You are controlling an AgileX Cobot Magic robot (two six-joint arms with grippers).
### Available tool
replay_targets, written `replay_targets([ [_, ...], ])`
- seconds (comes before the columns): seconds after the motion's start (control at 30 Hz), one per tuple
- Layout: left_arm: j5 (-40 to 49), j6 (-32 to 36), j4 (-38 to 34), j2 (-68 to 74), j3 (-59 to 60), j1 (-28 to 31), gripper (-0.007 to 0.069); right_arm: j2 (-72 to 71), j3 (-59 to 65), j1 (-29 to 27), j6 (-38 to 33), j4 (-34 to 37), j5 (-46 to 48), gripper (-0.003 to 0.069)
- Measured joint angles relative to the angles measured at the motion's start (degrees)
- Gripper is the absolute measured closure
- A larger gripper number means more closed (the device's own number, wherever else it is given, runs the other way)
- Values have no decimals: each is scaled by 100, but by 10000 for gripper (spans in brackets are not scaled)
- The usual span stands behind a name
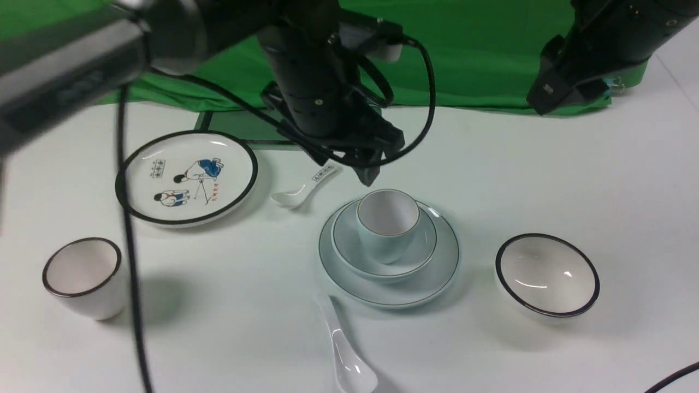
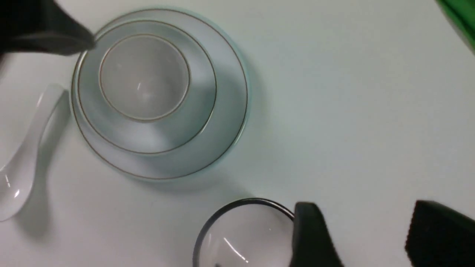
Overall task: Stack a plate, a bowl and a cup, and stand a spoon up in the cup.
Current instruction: Use the left arm to grab a blue soup spoon
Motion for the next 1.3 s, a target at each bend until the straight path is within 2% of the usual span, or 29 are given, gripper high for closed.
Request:
replay_targets([
  [0.1,-164,-459,79,-871,1384,-122,160,-235,0,0,0,0,5,274],
  [0.13,-241,-497,106,-908,1472,-138,160,-256,0,0,0,0,5,274],
  [0.27,-1398,-1469,433,-1276,3162,-576,160,-341,0,0,0,6,-2,274],
  [0.33,-1757,-1748,472,-1267,3474,-644,160,-341,0,0,0,6,-2,274],
  [0.4,-2509,-2325,466,-1196,3946,-677,160,-341,0,0,0,6,-2,274],
  [0.6,-3624,-3236,444,-855,4103,-677,160,-341,0,0,0,6,-19,274],
  [0.77,-3680,-3581,444,-448,4114,-677,160,-341,0,0,0,6,-19,274],
  [0.97,-3525,-3652,455,-231,4139,-677,179,-341,0,0,6,6,-26,274],
  [1.07,-3486,-3667,540,-203,4123,-677,230,-341,0,0,6,6,-41,274],
  [1.17,-3343,-3614,672,-157,4085,-677,335,-341,0,0,6,6,-41,274],
  [1.2,-3334,-3600,681,-158,4085,-677,335,-341,0,0,6,6,-41,274],
  [1.23,-3226,-3489,800,-156,4085,-677,424,-341,0,0,6,6,-41,274],
  [1.27,-3172,-3365,835,-156,4085,-664,477,-341,0,0,6,6,-41,274],
  [1.3,-3165,-3306,842,-156,4085,-657,489,-341,0,0,6,6,-41,274],
])
